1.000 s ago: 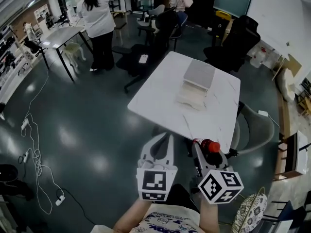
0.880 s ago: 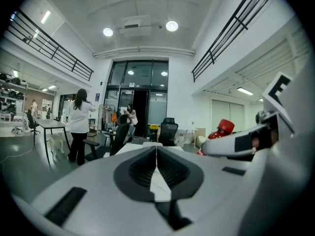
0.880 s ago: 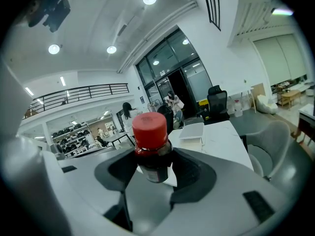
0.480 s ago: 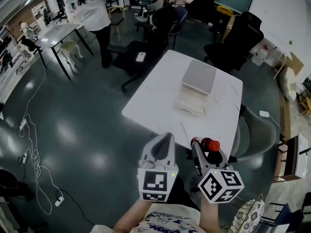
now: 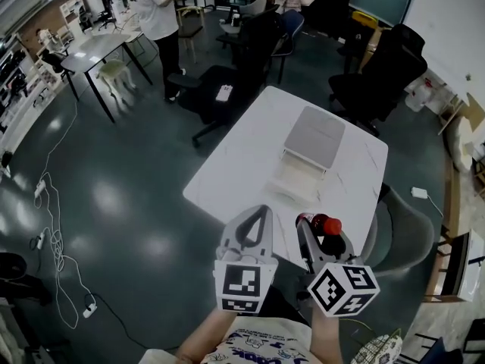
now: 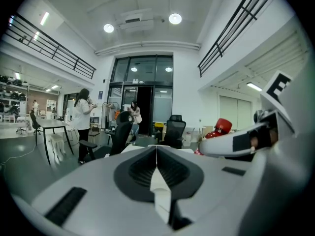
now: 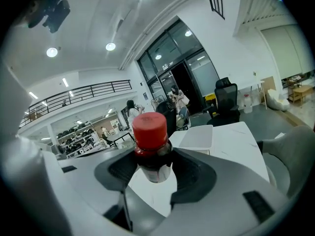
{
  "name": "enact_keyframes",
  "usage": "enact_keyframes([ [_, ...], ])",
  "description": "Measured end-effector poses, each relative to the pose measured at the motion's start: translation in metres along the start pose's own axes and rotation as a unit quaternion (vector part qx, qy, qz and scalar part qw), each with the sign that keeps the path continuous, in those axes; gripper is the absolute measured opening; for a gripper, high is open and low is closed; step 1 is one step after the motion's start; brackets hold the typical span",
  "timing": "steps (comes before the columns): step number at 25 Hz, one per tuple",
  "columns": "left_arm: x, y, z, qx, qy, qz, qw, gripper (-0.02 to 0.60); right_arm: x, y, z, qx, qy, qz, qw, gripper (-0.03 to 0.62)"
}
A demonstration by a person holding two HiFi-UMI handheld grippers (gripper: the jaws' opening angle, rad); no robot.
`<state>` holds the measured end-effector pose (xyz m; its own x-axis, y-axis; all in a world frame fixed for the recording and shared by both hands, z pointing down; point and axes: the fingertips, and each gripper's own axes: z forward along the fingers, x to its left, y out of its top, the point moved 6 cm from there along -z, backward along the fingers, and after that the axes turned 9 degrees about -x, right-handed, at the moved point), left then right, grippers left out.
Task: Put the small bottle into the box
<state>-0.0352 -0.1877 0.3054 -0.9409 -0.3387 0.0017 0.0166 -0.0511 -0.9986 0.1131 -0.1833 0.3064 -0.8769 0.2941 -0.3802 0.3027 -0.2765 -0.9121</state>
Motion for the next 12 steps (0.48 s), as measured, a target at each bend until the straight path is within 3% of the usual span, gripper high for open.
enact_keyframes([
  [12, 0.002, -0.002, 0.075, 0.013, 0.029, -0.004, 0.9995, 0.018, -0.051, 0.025, 0.064, 0.021, 0.018, 0.000, 1.000, 0.229],
])
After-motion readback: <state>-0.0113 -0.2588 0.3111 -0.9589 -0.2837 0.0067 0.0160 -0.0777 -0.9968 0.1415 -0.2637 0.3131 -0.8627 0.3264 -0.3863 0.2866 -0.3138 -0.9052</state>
